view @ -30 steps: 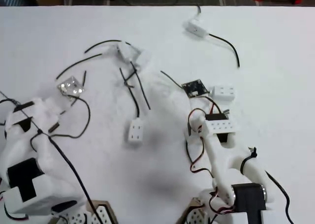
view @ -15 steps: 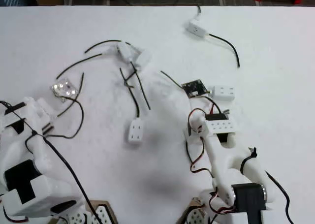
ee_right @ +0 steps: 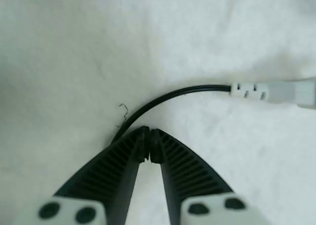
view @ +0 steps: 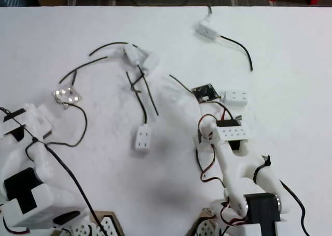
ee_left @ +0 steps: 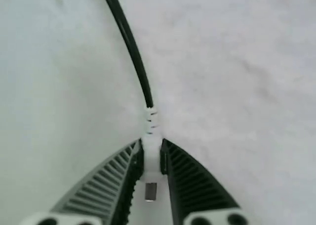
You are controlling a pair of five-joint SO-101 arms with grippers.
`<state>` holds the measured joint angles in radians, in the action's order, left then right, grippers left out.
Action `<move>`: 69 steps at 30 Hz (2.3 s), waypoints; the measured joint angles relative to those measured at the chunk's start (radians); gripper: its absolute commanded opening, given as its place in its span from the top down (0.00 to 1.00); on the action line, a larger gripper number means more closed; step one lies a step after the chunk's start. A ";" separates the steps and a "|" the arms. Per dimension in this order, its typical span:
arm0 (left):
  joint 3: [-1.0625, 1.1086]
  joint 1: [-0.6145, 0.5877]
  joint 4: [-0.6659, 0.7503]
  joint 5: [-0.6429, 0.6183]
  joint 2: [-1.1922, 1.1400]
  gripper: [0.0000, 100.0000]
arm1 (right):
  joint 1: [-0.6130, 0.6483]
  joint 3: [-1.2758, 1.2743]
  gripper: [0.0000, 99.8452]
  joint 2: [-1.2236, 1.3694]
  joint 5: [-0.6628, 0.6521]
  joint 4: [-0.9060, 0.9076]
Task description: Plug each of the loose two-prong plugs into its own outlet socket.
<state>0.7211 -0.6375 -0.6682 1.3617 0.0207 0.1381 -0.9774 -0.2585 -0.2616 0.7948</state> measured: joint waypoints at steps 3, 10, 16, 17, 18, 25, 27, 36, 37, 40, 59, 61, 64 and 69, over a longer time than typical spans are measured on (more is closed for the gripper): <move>0.000 0.000 -0.005 0.012 0.000 0.98 | 0.000 0.000 0.98 0.000 0.000 0.000; 0.003 0.015 -0.109 0.012 0.034 0.98 | 0.000 0.000 0.98 0.000 0.000 0.000; 0.052 0.163 -0.184 -0.195 0.269 0.98 | 0.000 0.000 0.98 0.000 0.000 0.000; 0.071 0.195 -0.187 -0.258 0.333 0.98 | 0.000 0.000 0.98 0.000 0.000 0.000; 0.087 0.230 -0.187 -0.325 0.397 0.98 | 0.000 0.000 0.98 0.000 0.000 0.000; 0.207 0.436 -0.189 -0.787 0.893 0.98 | 0.000 0.000 0.98 0.000 0.000 0.000; 0.218 0.479 -0.189 -0.930 1.014 0.98 | 0.000 0.000 0.98 0.000 0.000 0.000; 0.232 0.517 -0.196 -1.725 1.321 0.97 | 0.000 0.000 0.98 0.000 0.000 0.000; 0.238 0.517 -0.196 -1.789 1.335 0.97 | 0.000 0.000 0.98 0.000 0.000 0.000; 0.272 0.517 -0.193 -1.872 1.384 0.97 | 0.000 0.000 0.98 0.000 0.000 0.000; 0.396 0.462 -0.210 -1.903 1.801 0.98 | 0.006 0.095 0.85 -0.110 -0.037 0.176; 0.396 0.457 -0.210 -1.903 1.797 0.98 | 0.031 0.166 0.79 -0.126 -0.040 0.250; 0.367 0.428 -0.227 -1.903 1.801 0.98 | 0.112 0.281 0.79 -0.130 -0.040 0.347; 0.278 0.362 -0.351 -1.903 1.801 0.98 | 0.333 0.410 0.81 -0.130 0.032 0.390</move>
<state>0.9989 -0.2754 -1.0196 -0.5409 1.8220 0.4710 -0.5677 -0.3890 -0.2294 1.1845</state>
